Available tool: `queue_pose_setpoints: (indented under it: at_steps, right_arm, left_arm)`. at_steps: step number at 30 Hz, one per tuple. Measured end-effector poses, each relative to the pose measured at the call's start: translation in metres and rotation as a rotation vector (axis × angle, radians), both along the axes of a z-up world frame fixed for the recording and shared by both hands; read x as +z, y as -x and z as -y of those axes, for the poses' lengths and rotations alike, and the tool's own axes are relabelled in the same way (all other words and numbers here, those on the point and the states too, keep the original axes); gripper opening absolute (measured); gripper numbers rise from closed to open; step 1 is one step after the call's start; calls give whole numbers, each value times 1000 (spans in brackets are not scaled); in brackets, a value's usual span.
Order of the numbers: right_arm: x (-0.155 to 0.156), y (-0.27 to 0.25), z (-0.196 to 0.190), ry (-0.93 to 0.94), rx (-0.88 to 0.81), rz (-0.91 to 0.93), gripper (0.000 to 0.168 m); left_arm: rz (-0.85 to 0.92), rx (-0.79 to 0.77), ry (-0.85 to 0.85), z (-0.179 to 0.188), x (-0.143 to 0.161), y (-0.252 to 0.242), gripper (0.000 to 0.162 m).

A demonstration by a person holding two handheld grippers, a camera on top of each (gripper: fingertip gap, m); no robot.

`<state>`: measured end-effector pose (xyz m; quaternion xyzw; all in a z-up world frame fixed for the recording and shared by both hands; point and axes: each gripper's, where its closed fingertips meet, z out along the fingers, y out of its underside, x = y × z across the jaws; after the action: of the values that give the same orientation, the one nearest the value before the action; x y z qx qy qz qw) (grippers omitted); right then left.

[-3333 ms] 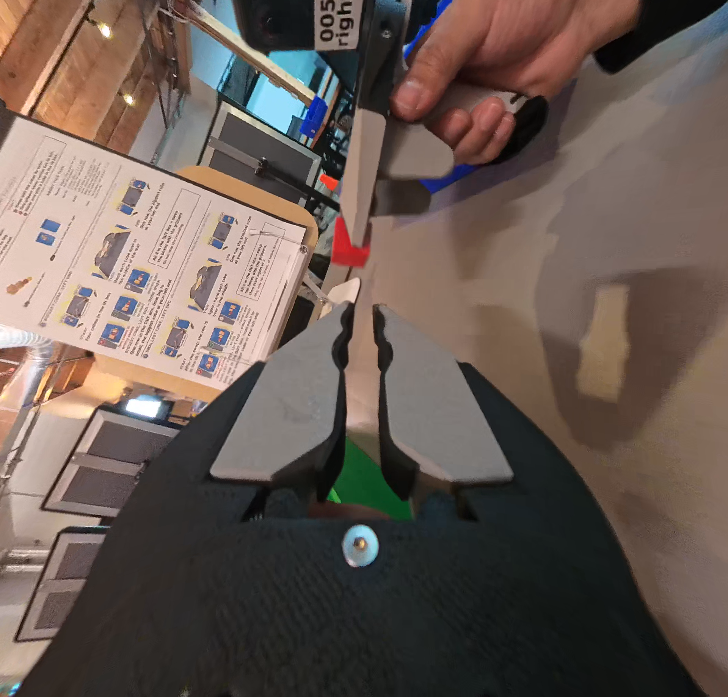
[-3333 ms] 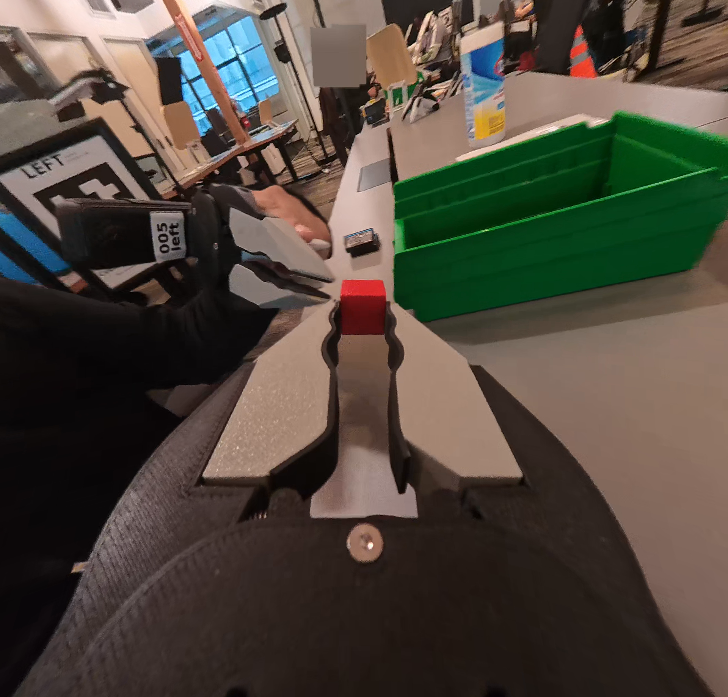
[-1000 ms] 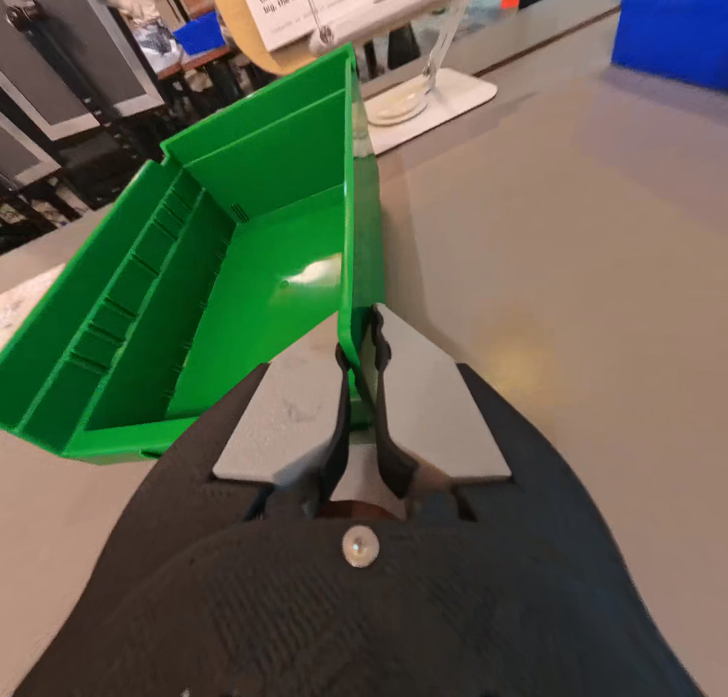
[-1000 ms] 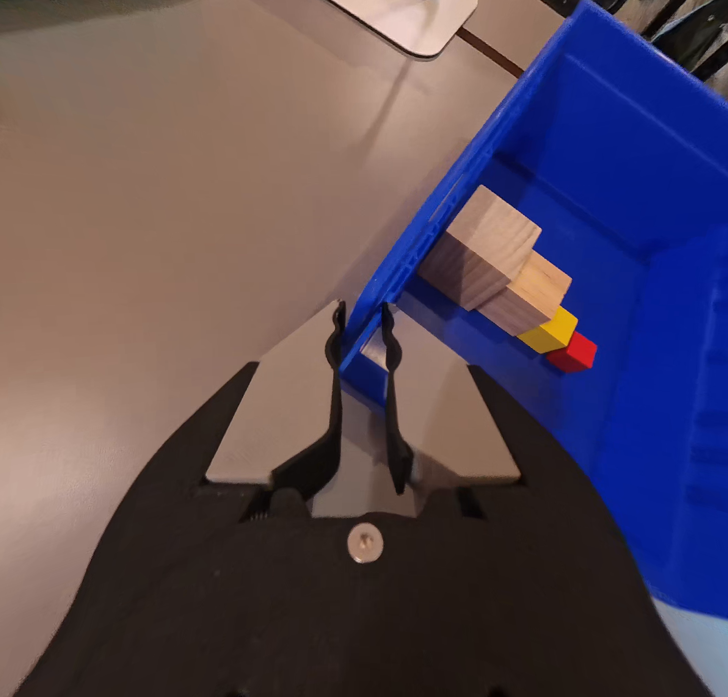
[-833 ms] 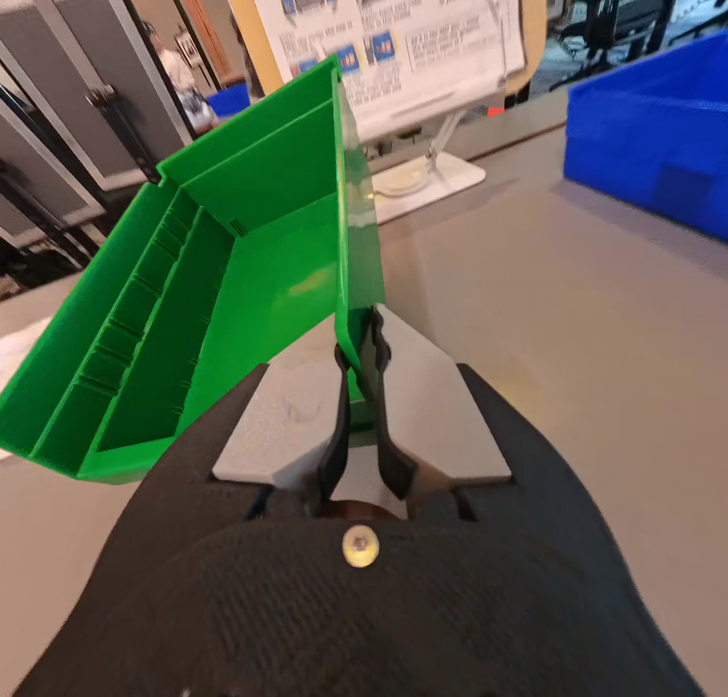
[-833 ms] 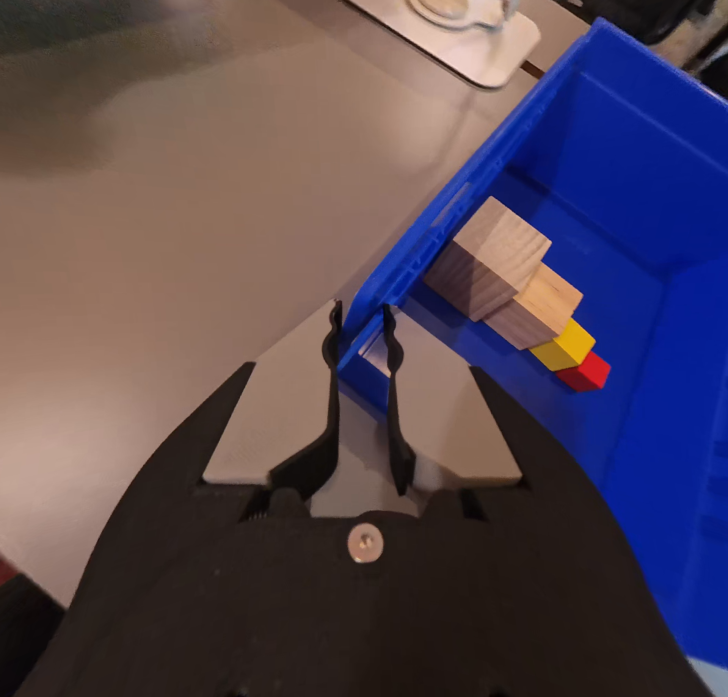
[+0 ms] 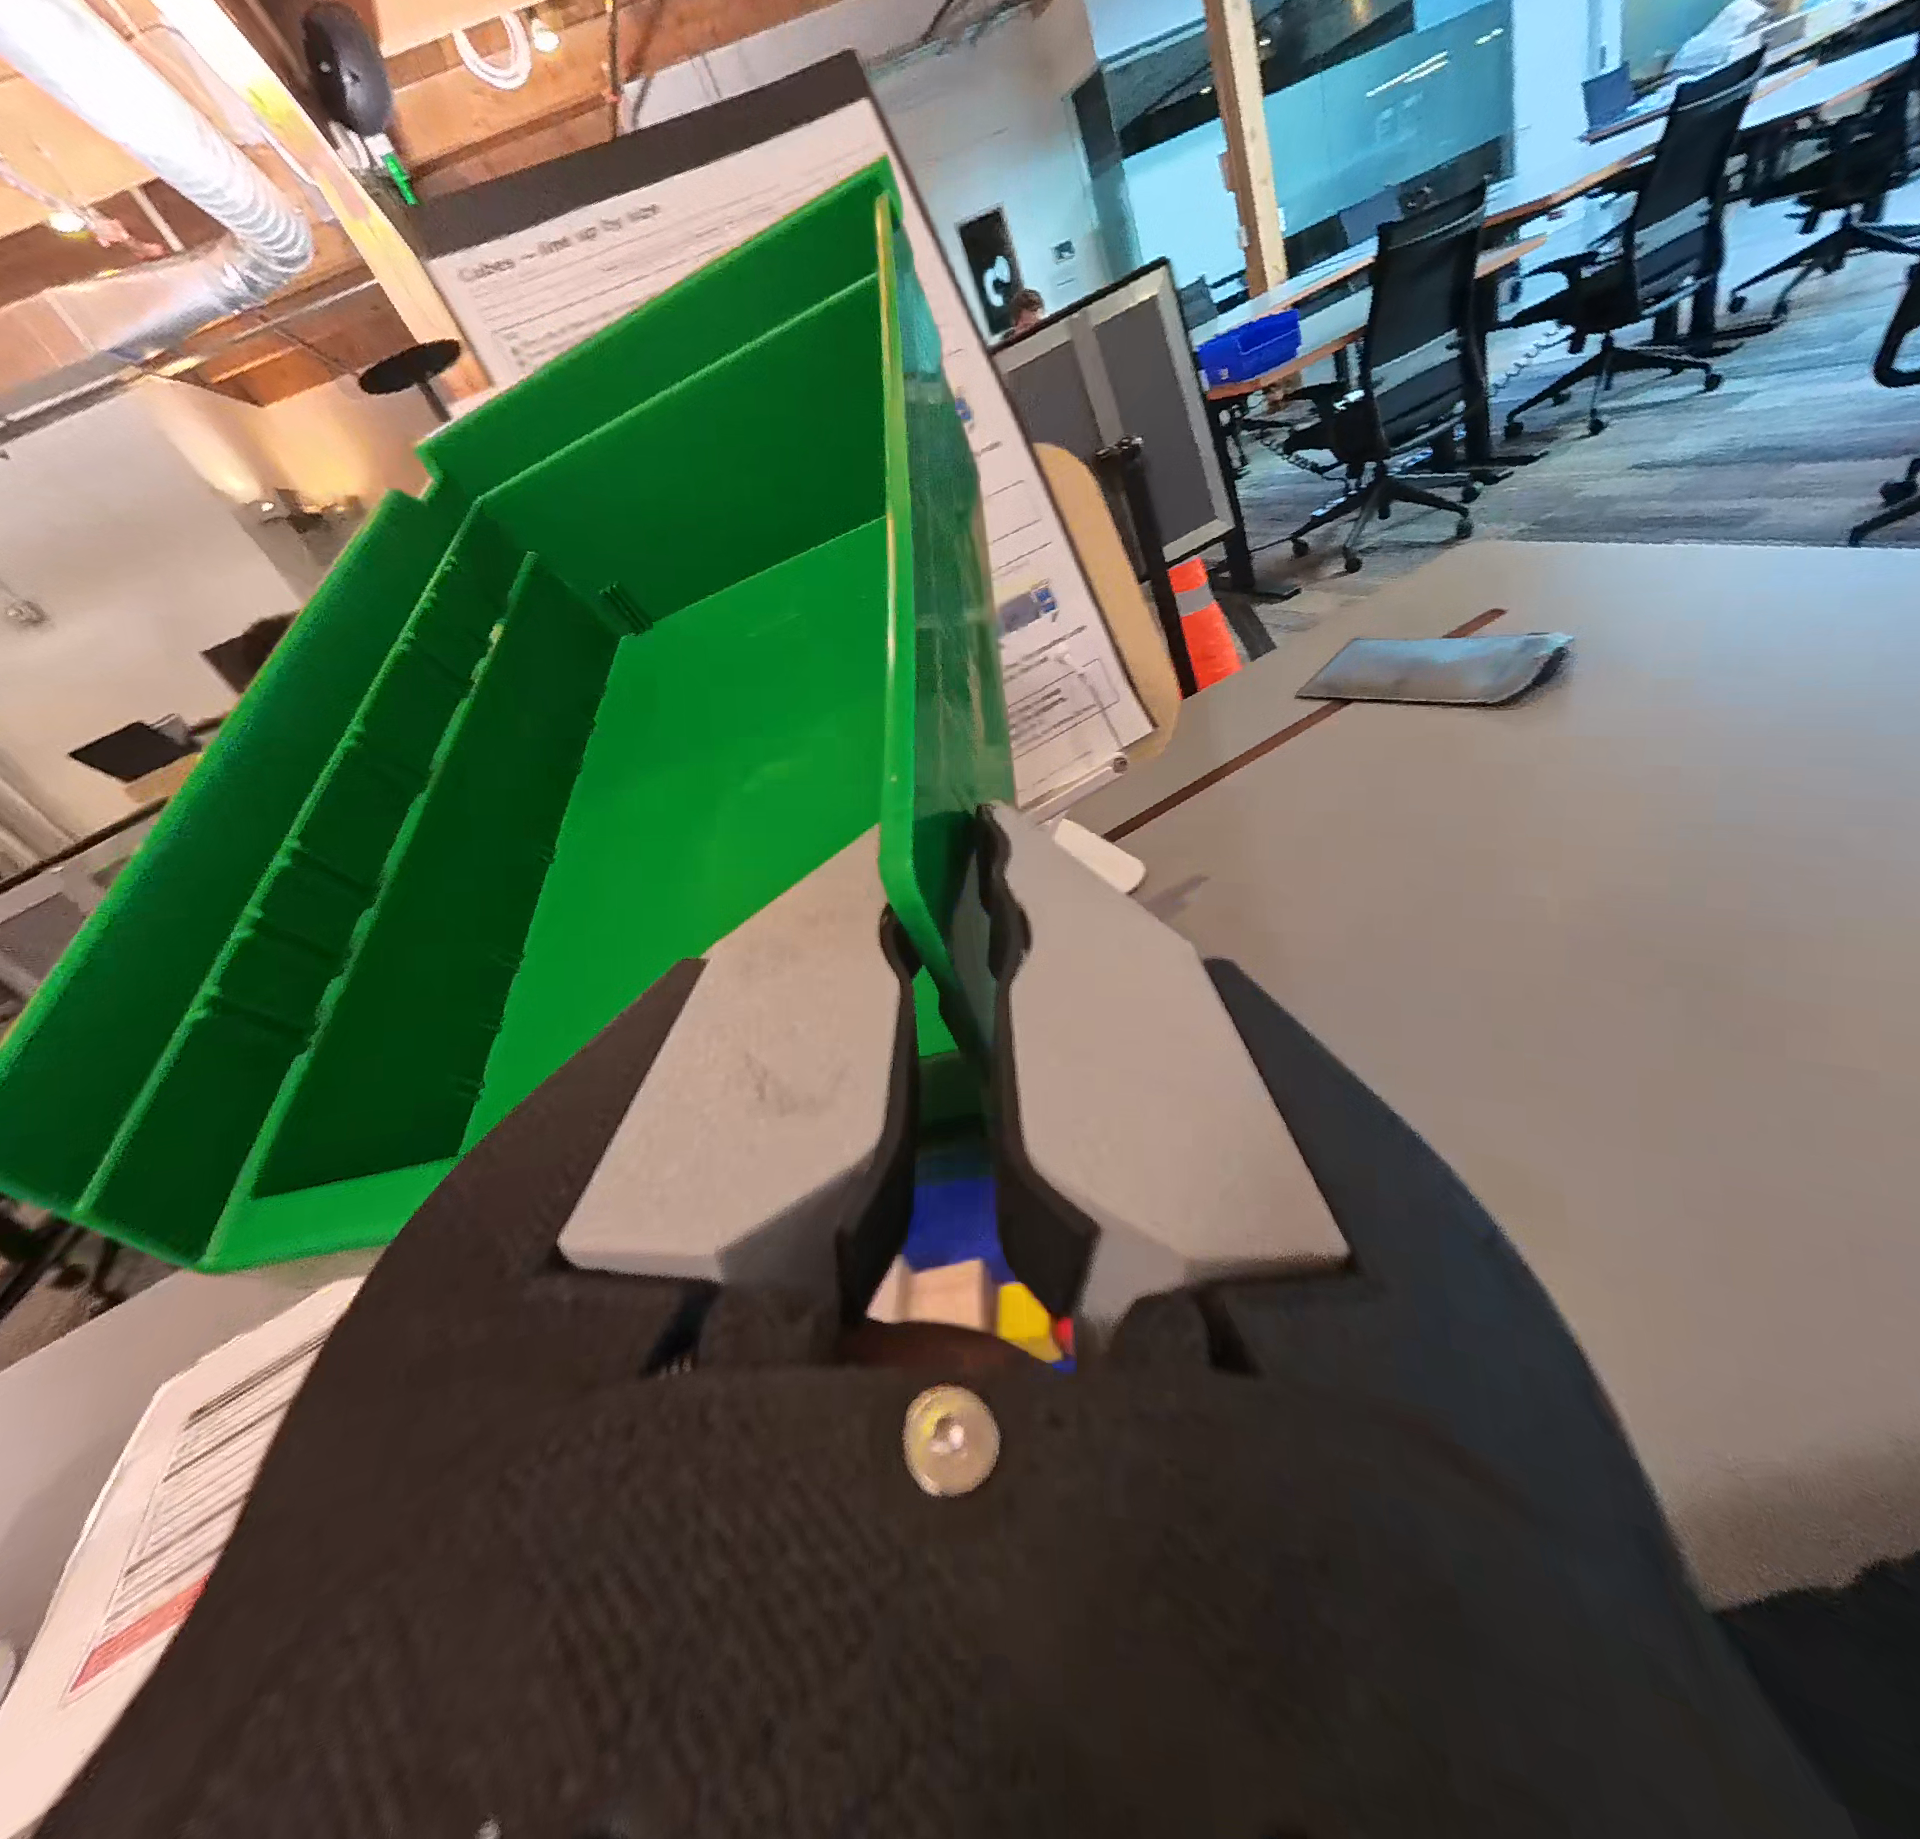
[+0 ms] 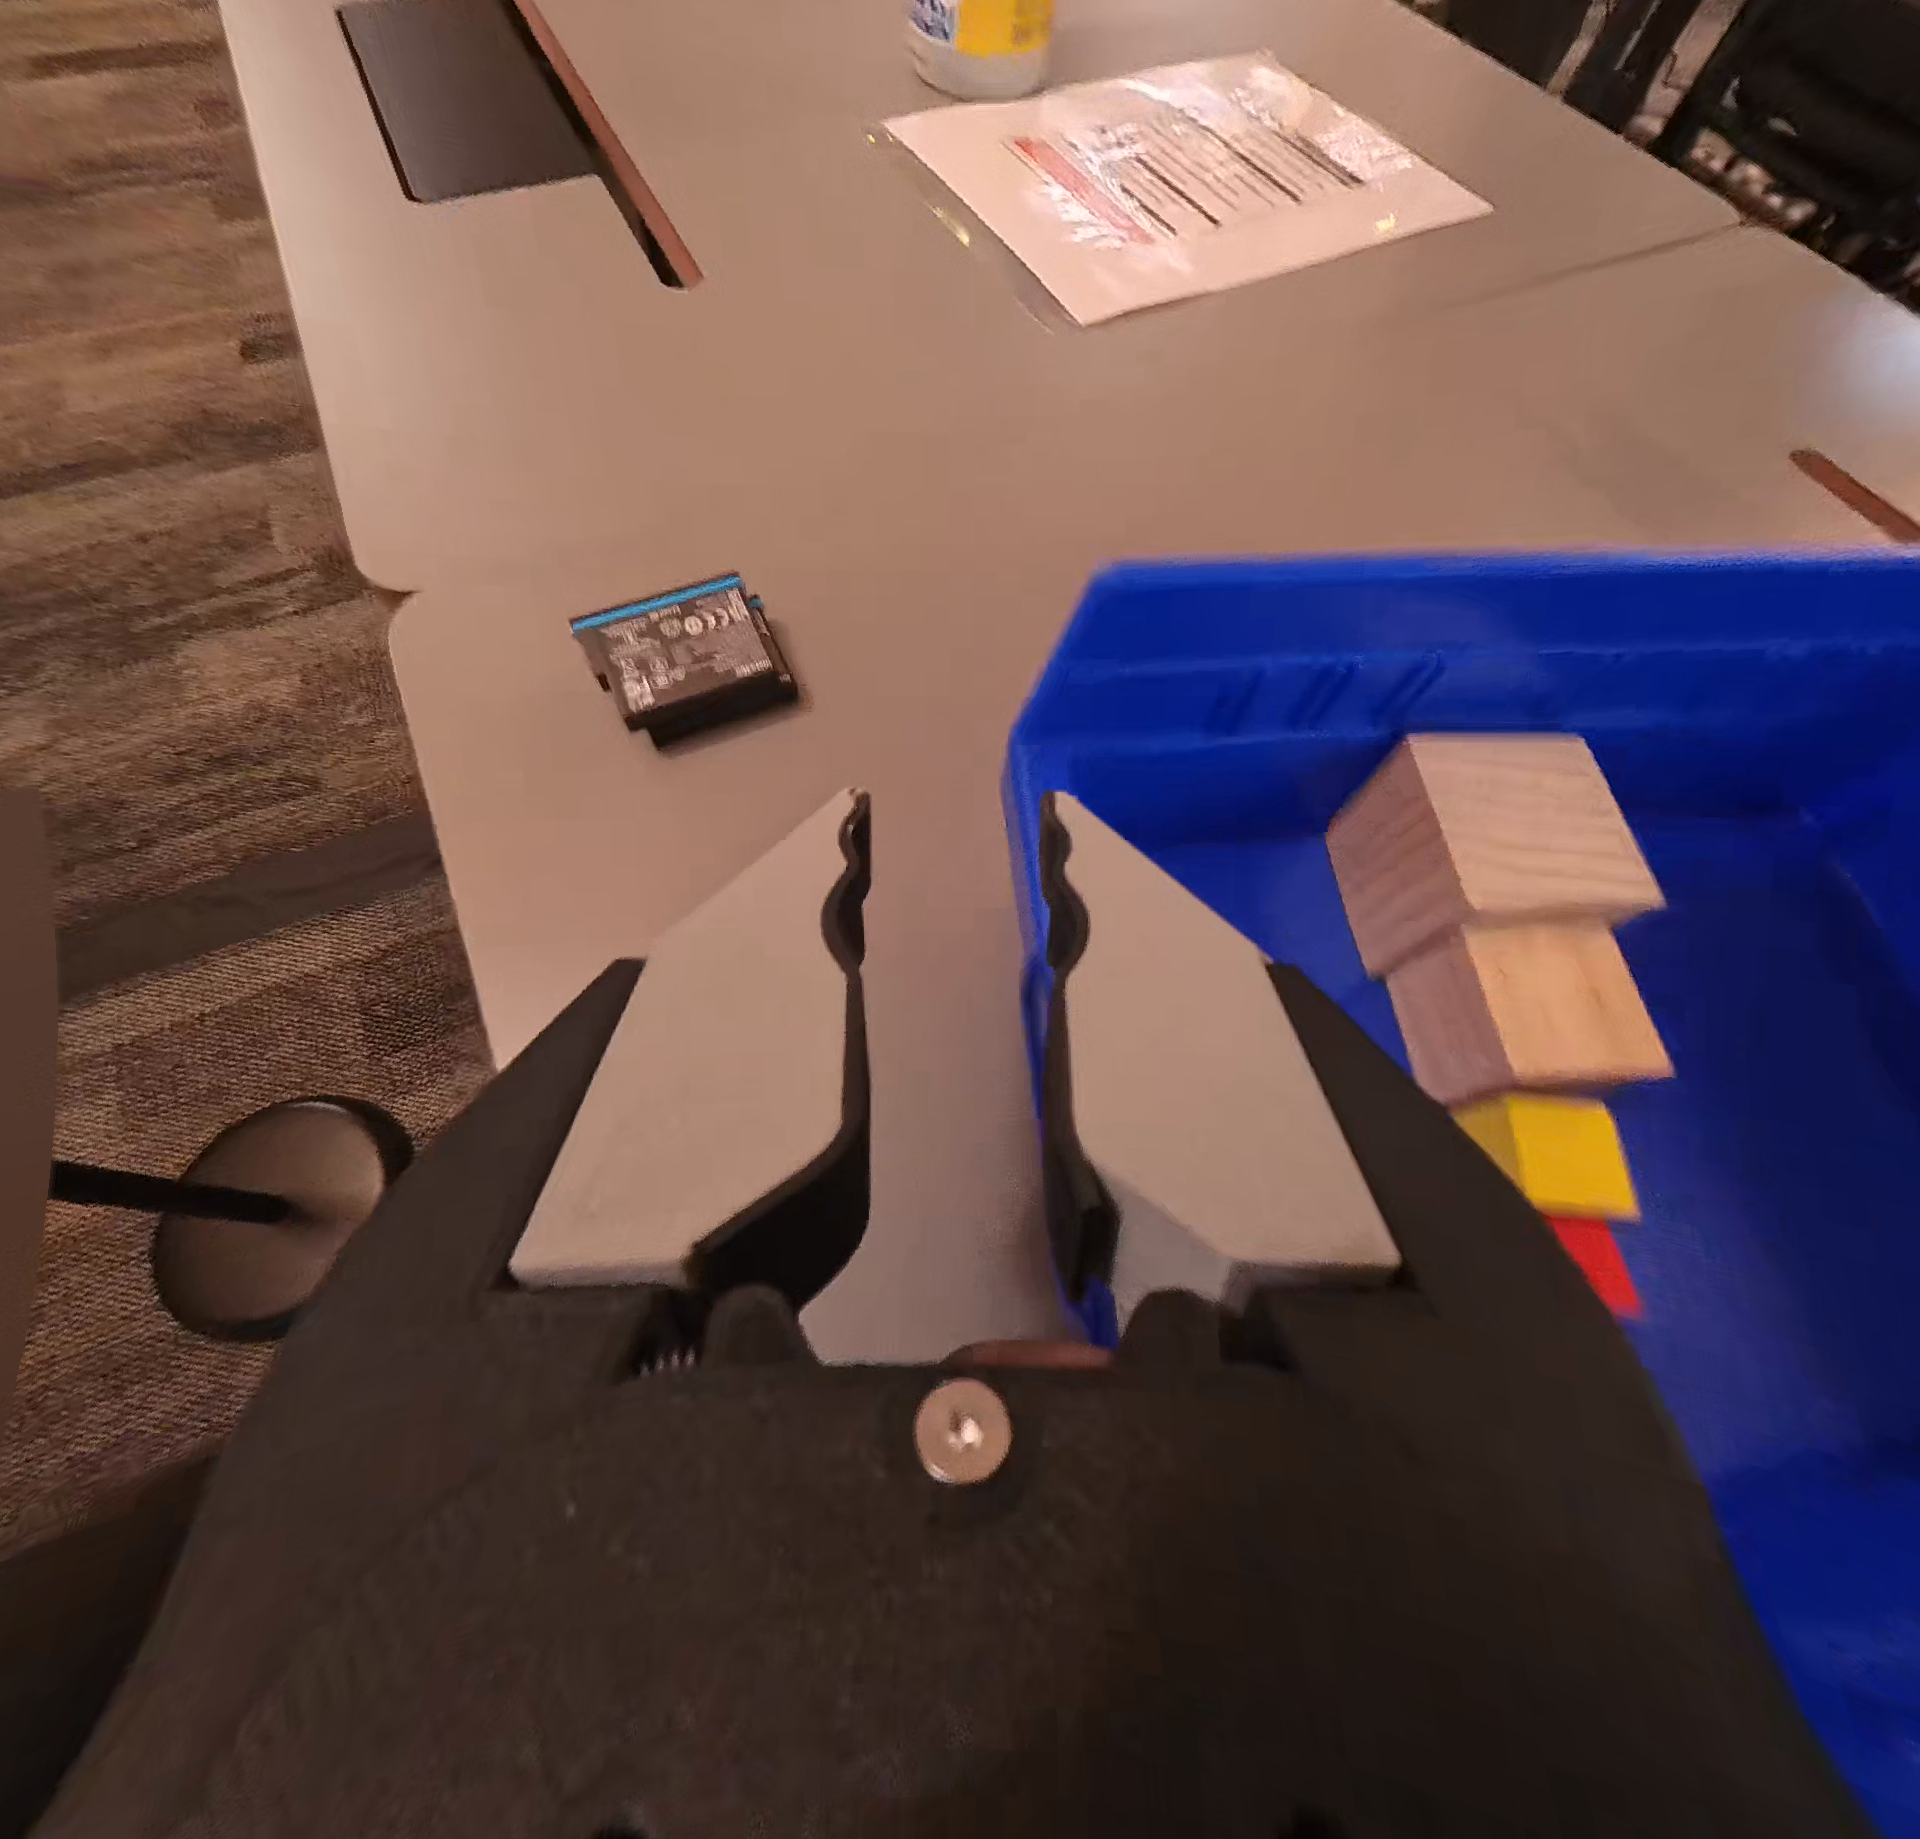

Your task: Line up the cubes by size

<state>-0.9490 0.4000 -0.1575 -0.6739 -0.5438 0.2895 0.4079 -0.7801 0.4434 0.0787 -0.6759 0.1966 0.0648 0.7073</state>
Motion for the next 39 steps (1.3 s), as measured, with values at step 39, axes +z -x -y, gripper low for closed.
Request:
queue_pose_setpoints:
  at_steps: [39]
  right_arm:
    - [54,-441,-99,1,-361,-348,41]
  left_arm:
    - [-152,-366,276,-64,-264,-320,6]
